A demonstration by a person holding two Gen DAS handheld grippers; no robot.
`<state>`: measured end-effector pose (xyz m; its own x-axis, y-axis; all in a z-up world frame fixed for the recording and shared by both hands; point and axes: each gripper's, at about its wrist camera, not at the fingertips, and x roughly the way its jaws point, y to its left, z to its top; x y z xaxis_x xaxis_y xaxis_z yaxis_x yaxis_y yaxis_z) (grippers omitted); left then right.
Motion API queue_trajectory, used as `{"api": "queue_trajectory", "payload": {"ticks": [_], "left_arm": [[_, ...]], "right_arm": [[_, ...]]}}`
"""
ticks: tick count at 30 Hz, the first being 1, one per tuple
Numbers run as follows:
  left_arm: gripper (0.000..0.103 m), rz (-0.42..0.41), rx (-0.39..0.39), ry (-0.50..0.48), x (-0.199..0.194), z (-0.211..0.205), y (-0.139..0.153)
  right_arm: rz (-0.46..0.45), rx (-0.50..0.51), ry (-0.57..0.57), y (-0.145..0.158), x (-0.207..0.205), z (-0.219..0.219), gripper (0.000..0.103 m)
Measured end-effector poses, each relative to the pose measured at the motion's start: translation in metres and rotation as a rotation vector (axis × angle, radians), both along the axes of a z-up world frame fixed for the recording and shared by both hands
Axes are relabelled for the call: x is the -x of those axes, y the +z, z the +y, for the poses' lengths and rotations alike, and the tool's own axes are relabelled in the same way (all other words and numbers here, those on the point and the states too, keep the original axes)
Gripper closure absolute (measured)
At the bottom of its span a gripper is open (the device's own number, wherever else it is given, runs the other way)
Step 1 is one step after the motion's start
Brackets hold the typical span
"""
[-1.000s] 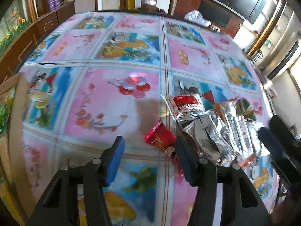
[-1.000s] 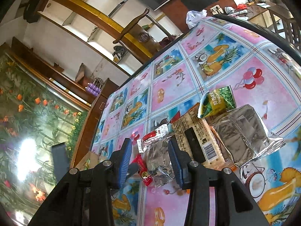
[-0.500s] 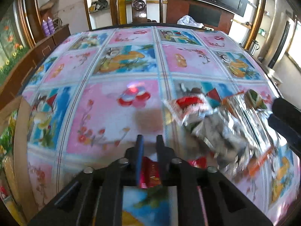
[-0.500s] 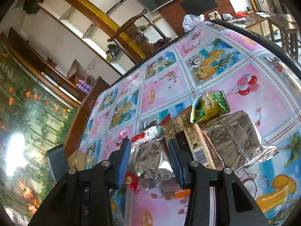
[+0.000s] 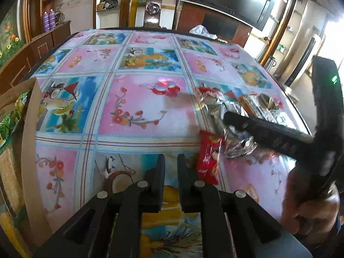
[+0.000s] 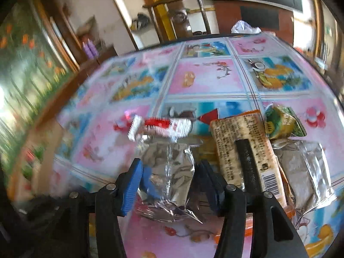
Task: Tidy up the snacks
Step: 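Grasp a red candy packet with the left gripper while the right grasps a silver foil bag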
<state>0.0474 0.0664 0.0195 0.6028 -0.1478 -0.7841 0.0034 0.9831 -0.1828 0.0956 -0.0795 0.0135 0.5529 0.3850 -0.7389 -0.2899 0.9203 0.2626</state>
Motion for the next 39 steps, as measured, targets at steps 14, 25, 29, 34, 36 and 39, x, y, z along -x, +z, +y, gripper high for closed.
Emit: {"api": "queue_trajectory", "payload": {"ticks": [14, 25, 29, 34, 36, 39], "left_arm": [[0.055, -0.031, -0.064, -0.025, 0.006, -0.012, 0.011], [0.079, 0.038, -0.253, -0.155, -0.020, -0.065, -0.004], [0.084, 0.017, -0.220, -0.144, -0.021, -0.059, -0.008], [0.085, -0.003, -0.175, -0.108, -0.021, -0.046, -0.007], [0.085, -0.007, -0.153, -0.092, -0.021, -0.040, -0.005], [0.085, -0.027, -0.153, -0.049, -0.020, -0.033, -0.002]], "right_arm": [[-0.010, 0.133, 0.025, -0.002, 0.004, 0.008, 0.041], [-0.047, -0.052, -0.067, 0.028, 0.011, -0.030, 0.041], [-0.058, -0.075, -0.070, 0.033, 0.014, -0.031, 0.041], [-0.075, -0.079, -0.045, 0.038, 0.022, -0.025, 0.041], [-0.079, -0.080, -0.042, 0.038, 0.024, -0.024, 0.041], [-0.076, -0.080, -0.026, 0.036, 0.025, -0.020, 0.041]]}}
